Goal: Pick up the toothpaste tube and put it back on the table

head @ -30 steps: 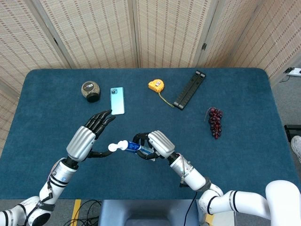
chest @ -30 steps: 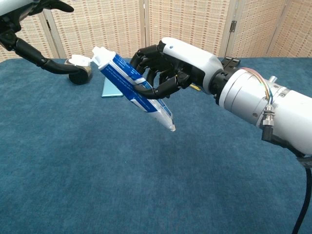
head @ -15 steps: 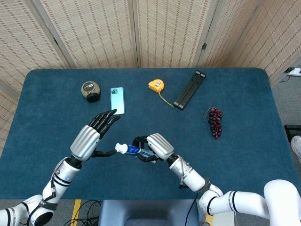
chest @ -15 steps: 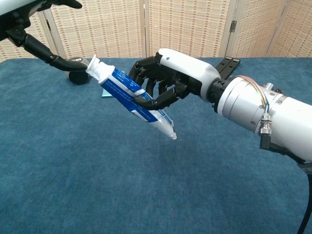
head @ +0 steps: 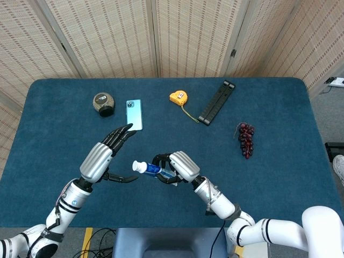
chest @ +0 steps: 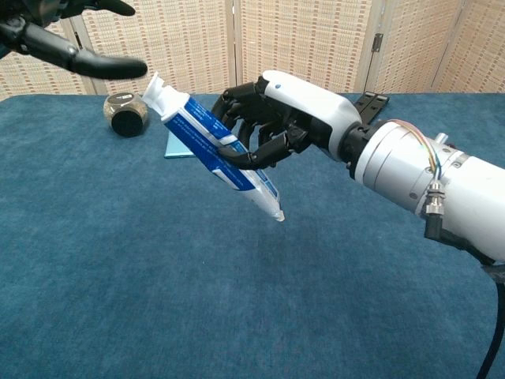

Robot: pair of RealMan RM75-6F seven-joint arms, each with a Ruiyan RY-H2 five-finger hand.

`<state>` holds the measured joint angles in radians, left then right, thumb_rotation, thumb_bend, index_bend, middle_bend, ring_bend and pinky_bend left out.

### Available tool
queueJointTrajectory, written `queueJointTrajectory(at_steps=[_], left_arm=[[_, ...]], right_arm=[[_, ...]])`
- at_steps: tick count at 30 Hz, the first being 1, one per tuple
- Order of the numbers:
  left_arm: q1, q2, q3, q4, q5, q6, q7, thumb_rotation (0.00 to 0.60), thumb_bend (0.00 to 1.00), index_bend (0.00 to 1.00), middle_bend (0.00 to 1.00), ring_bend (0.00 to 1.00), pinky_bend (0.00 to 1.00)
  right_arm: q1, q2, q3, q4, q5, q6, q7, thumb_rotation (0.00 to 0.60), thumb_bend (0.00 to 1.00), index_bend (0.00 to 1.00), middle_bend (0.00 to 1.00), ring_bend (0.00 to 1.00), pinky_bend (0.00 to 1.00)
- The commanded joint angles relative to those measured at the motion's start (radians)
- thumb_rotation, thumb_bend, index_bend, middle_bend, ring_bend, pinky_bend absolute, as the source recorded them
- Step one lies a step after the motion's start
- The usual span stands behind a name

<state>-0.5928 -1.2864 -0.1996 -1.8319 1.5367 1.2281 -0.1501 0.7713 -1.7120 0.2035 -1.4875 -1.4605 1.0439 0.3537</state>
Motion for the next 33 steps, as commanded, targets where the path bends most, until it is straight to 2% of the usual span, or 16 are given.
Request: queueJointTrajectory(at_steps=[1,18,33], left_arm=[[-0.003,0.028,0.009,-0.014,0.006,-0.019,-0.088,0.012,0.02,0.01,0.0,0.01,0.14],[-0.035,-0.043,0.02,0.019,0.02,-0.025,-0.003,0.0,0.0,0.01,0.0,0.0,0.13],[-0.068,-0.009,0.034,0.005,-0.026,-0.106,0.089,0.0,0.0,0.0,0.0,0.0,0.13]], right_arm=[[0.007,-0.004,0.003,-0.01,-0.003,-0.003,0.0,0.6,0.71,0.71,0.72,0.65,0.68],[0.067,-0.075,0.055,-0.045,0.055,-0.048,-0.068,0.6,0.71,0.72,0.72,0.65,0.68],[0.082,-0.102,0.067,-0.048,0.085,-0.057,-0.093,0.6,0.71,0.74,0.74,0.66,0.68]])
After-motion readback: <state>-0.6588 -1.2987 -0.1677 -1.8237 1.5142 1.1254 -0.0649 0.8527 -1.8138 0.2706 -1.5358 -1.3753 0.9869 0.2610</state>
